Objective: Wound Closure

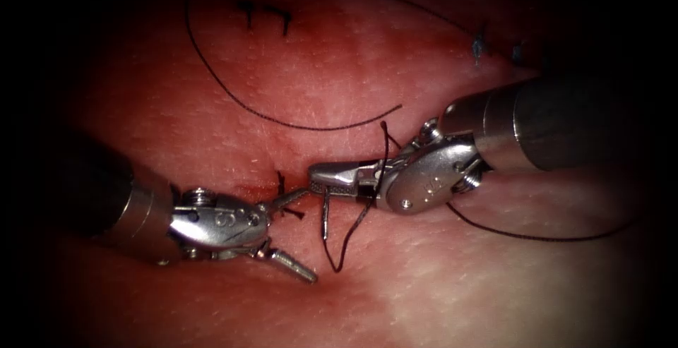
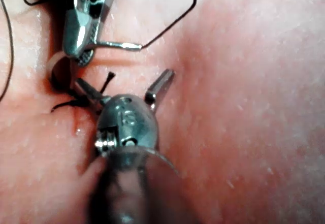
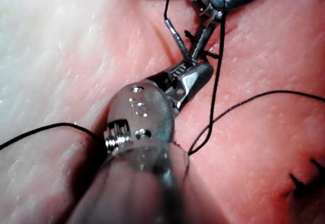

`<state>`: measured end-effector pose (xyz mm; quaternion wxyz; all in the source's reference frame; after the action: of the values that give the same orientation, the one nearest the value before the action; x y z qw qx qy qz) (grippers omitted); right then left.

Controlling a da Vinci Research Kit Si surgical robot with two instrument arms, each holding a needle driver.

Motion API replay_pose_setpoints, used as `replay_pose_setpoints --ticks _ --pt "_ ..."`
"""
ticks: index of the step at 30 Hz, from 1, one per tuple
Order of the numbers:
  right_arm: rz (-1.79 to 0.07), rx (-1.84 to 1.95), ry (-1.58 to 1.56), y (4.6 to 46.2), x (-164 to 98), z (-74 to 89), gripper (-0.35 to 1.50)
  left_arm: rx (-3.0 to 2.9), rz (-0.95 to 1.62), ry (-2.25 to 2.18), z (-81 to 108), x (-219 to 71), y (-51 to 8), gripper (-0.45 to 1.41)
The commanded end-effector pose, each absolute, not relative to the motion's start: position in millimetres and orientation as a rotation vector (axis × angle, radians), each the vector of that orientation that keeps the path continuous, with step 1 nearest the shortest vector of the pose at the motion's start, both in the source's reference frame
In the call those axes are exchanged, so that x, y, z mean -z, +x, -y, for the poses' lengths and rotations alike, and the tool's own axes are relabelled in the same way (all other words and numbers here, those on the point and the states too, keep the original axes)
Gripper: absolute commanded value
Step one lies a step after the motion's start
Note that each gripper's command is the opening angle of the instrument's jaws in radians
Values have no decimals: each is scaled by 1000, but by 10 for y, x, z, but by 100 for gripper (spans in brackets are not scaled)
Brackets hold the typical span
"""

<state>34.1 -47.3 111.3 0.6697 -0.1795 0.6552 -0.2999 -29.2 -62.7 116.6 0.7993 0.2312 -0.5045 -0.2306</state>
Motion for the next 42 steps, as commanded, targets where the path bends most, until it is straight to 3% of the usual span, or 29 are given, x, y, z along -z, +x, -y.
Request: replay_pose_setpoints --ticks 1,42 --pt "-1479 674 -388 344 -1129 483 -35 495 1082 500 637 -1170 -295 93" --pt "-1454 432 -23 345 -1217 519 -35 494 1084 508 640 -1159 -292 93"
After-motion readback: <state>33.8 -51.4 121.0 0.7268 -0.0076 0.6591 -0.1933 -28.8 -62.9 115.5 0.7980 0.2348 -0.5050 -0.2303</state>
